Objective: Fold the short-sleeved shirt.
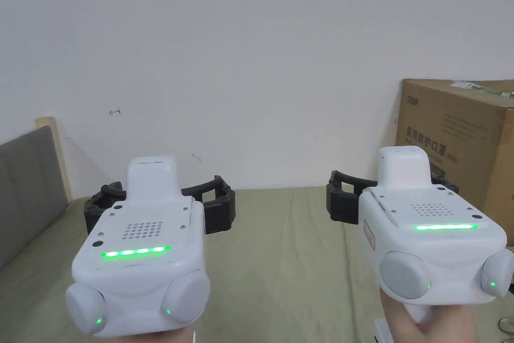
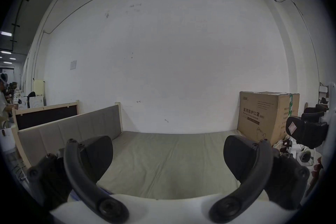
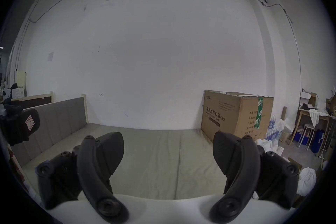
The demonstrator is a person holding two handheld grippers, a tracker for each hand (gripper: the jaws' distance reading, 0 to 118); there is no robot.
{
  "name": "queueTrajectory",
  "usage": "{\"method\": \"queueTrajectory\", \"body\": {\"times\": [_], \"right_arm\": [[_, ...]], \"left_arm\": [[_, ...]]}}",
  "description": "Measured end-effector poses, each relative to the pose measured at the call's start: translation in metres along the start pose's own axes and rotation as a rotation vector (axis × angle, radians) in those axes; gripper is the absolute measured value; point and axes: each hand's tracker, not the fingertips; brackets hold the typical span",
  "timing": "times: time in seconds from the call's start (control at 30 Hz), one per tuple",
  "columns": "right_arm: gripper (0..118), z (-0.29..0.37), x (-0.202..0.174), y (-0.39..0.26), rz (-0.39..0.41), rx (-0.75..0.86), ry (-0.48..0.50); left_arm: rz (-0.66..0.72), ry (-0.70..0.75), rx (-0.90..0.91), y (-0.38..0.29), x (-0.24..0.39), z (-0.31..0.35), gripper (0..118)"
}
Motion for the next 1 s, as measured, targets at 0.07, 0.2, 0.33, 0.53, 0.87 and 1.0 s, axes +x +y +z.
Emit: {"method": "queueTrajectory", "body": {"times": [0.07,0.2,0.33,0.53,0.87,1.0], "right_arm": [[104,0.0001,0.0004,-0.0004,-0.002,-0.002,-0.005],[104,-0.001,0.0011,-0.0011,-0.009,-0.003,-0.014],[104,-0.0019,0.0015,-0.0014,-0.021,-0.008,-0.024],[104,-0.001,0.0012,-0.0021,-0.035,-0.005,-0.015],[104,-0.0037,0.0019,-0.0012,-0.049,-0.021,-0.025],[104,-0.0071,0.0027,-0.002,-0.044,-0.047,-0.03]], "left_arm": [[0.001,-0.002,-0.001,-0.001,-0.0022,-0.0025,118],[0.012,0.003,-0.018,-0.0015,-0.005,-0.0055,118],[0.007,0.023,-0.032,-0.0034,-0.0044,-0.0084,118],[0.0,0.017,-0.038,-0.0055,-0.0041,-0.0061,118],[0.003,-0.012,-0.039,-0.0071,-0.0028,-0.0069,118],[-0.005,-0.005,-0.049,-0.0069,-0.0014,-0.007,118]]}}
